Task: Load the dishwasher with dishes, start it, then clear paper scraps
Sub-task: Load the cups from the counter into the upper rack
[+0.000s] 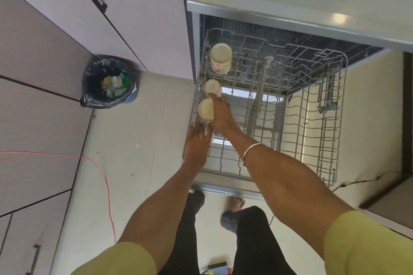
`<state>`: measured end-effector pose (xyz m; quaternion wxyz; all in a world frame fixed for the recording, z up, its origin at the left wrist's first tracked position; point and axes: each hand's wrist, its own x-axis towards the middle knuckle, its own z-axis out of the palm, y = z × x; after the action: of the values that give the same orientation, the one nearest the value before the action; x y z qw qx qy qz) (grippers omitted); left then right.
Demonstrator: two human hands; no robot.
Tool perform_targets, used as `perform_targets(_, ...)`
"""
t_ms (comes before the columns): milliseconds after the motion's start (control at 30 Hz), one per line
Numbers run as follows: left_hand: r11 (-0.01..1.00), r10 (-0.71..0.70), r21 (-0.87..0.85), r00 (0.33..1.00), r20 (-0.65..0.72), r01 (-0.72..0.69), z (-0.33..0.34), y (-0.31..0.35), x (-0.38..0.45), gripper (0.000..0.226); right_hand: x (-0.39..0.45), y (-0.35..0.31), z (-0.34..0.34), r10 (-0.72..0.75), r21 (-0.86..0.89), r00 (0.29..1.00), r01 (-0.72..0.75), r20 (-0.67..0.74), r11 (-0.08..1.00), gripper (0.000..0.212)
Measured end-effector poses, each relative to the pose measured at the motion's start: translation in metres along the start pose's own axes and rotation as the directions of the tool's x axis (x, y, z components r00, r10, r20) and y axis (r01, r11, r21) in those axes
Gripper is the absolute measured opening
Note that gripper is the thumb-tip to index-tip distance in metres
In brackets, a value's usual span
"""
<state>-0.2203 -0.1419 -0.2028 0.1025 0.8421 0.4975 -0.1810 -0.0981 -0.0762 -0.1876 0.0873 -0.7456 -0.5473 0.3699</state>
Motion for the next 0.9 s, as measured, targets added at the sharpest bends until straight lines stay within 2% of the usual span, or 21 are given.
perform_targets(133,0.997,-0.019,-0.075,1.000,-0.009,0.018,-0.001,0.001,-0.002,0.077,-0.009,0.003,-0.013,0.047,-0.020,0.999,-0.046,0.024,0.999,0.096)
perform_targets(267,0.990,-0.023,-0.139,1.000,0.013,0.024,-0.017,0.003,-0.010,0.073,-0.025,0.008,-0.030,0.081,-0.039,0.996,-0.082,-0.025,0.996,0.096)
perform_targets(367,0.969,-0.027,-0.244,0.999,0.019,0.031,-0.030,0.005,-0.022,0.072,-0.045,0.009,-0.050,0.135,-0.055,0.990,-0.137,-0.035,0.989,0.085)
perform_targets(467,0.940,-0.066,-0.336,0.998,-0.019,0.056,-0.040,0.008,-0.035,0.061,-0.065,0.003,-0.069,0.145,-0.120,0.989,-0.148,-0.032,0.982,0.068)
perform_targets(567,0.947,-0.074,-0.318,0.996,-0.058,0.052,-0.059,0.015,-0.053,0.054,-0.090,-0.006,-0.085,0.155,-0.174,0.988,-0.157,-0.025,0.972,0.054)
perform_targets(767,0.971,-0.070,-0.235,0.988,-0.140,0.035,-0.098,0.033,-0.087,0.050,-0.150,-0.019,-0.118,0.163,-0.163,0.987,-0.161,-0.007,0.973,0.039)
perform_targets(900,0.978,-0.030,-0.207,0.987,-0.161,-0.004,-0.127,0.049,-0.116,0.039,-0.189,-0.009,-0.134,0.136,-0.193,0.991,-0.136,-0.012,0.972,0.038)
